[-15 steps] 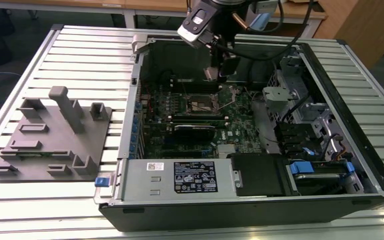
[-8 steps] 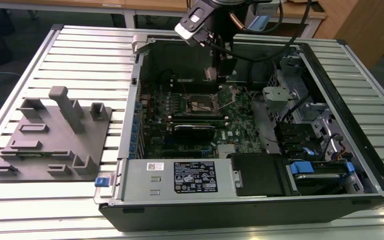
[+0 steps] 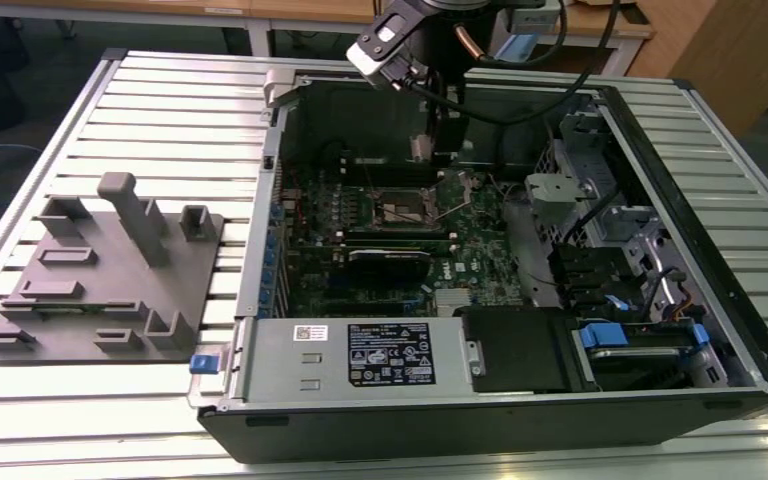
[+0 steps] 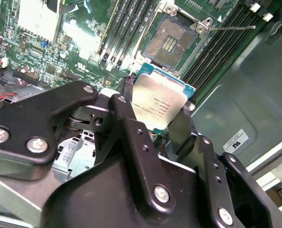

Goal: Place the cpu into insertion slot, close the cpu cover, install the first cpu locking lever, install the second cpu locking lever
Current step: 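Place the cpu into insertion slot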

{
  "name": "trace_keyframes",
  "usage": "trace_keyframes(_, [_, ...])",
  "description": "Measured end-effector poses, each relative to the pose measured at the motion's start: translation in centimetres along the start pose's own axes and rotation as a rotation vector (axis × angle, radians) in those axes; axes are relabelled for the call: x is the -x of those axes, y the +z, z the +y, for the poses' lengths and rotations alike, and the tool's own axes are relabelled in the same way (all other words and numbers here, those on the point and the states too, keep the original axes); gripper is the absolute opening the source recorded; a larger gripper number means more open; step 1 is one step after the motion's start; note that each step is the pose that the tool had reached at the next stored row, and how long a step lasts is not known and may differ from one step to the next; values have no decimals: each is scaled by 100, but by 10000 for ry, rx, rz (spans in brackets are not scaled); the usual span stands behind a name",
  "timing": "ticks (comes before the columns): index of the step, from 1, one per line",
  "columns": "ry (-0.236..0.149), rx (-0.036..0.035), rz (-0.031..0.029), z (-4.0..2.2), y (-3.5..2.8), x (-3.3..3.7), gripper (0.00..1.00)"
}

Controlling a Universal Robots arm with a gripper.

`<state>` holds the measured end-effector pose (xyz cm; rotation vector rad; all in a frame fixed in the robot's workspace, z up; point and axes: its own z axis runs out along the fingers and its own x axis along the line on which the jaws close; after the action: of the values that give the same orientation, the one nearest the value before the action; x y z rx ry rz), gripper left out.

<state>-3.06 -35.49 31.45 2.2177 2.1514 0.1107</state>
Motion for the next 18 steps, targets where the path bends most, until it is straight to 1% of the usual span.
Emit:
trace_keyframes(4, [2,0,1,-1,6,-1,54])
trace_keyframes(7, [4,1,0,-11,30,1,54])
trace_keyframes(13, [4,-17,-1,-35,133,3,54])
trace_keyframes(18, [4,-21,0,-79,209,5,54])
